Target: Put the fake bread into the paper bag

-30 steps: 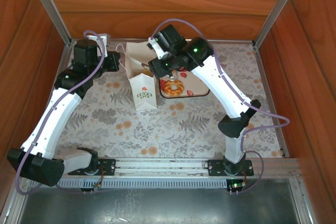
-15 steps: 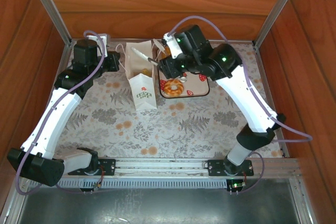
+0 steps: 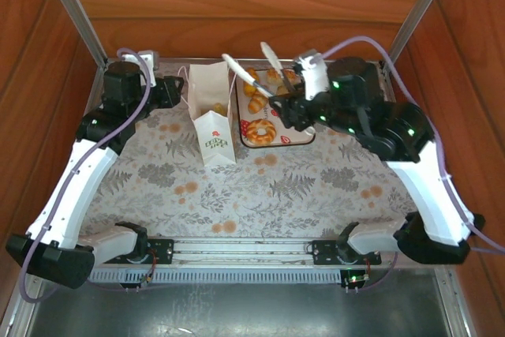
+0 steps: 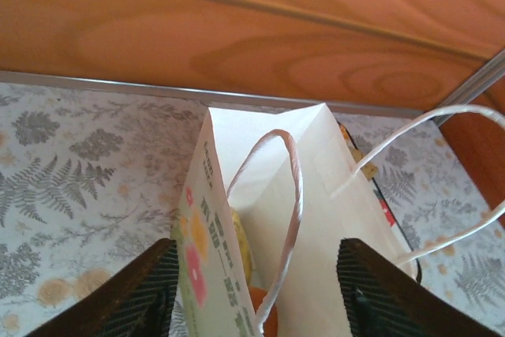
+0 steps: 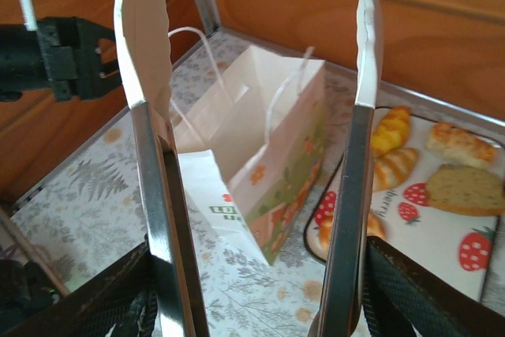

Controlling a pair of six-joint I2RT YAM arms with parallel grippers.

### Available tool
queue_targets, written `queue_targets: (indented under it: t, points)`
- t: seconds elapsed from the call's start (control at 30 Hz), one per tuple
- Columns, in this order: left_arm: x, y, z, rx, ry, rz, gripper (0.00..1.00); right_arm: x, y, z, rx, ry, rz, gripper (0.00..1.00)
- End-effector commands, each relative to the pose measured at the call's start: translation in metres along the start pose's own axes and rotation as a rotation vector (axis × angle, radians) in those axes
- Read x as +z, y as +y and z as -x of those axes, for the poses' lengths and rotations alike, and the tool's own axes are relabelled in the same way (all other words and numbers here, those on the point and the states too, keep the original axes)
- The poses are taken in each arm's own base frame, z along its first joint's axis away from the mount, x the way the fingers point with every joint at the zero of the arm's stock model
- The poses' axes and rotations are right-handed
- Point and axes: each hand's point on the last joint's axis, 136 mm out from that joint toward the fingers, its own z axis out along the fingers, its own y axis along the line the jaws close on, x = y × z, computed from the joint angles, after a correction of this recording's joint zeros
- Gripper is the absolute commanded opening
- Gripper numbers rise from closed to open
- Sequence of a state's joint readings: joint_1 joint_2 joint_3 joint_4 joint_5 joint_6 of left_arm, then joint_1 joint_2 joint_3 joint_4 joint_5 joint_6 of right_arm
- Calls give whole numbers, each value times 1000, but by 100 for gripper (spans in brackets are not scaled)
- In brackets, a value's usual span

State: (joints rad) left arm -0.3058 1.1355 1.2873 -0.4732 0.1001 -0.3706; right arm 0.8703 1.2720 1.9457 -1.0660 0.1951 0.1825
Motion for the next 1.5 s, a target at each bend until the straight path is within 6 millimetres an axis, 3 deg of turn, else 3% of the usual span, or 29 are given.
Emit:
queue_targets:
  t: [0.0,0.23,0.47,0.67,1.03,1.47]
  points:
    - [-10,5,2,-12,-22,23,67,-21,-22,-3,36,-52,-108,68]
    - [-25,13,-5,-35,-49,51,100,-27,-57,-70,95,77,-268,68]
    - [-28,20,-18,-45,-37,69,100,-5,-76,-137,162,246,-350,69]
    - [-28,22,-30,-57,-19,62,100,31,-78,-175,239,378,-300,69]
    - [-27,28,-50,-66,17,63,100,102,-99,-211,314,630,-230,68]
    - [-22,37,-75,-70,58,76,100,164,-124,-218,334,833,-214,62]
